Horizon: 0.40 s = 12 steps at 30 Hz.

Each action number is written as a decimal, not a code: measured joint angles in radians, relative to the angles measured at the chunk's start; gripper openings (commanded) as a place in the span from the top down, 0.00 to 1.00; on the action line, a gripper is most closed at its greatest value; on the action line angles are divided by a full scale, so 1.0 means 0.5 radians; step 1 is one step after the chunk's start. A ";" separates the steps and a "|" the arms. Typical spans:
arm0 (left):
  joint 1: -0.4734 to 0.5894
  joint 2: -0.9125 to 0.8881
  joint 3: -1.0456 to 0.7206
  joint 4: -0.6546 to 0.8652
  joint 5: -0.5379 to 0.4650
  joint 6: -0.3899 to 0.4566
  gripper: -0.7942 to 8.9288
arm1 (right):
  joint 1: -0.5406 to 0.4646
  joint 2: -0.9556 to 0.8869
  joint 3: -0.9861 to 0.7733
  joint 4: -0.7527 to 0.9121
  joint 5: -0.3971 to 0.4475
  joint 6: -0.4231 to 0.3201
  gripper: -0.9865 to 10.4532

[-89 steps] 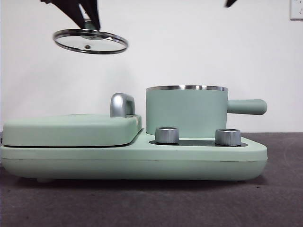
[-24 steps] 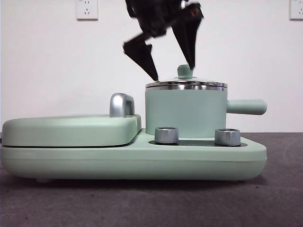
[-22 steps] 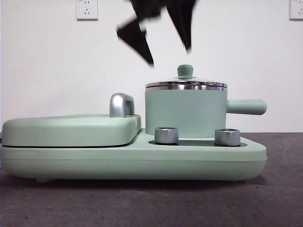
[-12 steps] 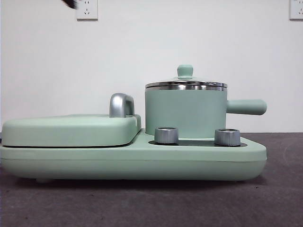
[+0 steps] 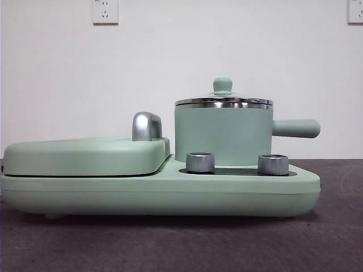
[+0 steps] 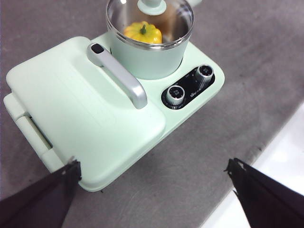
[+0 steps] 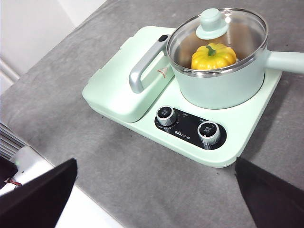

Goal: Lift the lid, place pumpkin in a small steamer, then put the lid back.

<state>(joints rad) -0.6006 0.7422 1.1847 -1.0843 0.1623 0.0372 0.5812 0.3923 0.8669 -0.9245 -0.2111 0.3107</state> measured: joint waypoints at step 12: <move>0.000 -0.452 -0.486 0.140 -0.013 -0.219 0.90 | 0.000 0.000 0.000 -0.001 0.010 -0.037 0.89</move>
<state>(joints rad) -0.6006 0.5159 0.9417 -1.0142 0.1558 -0.0723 0.5812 0.3923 0.8669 -0.9249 -0.2062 0.2924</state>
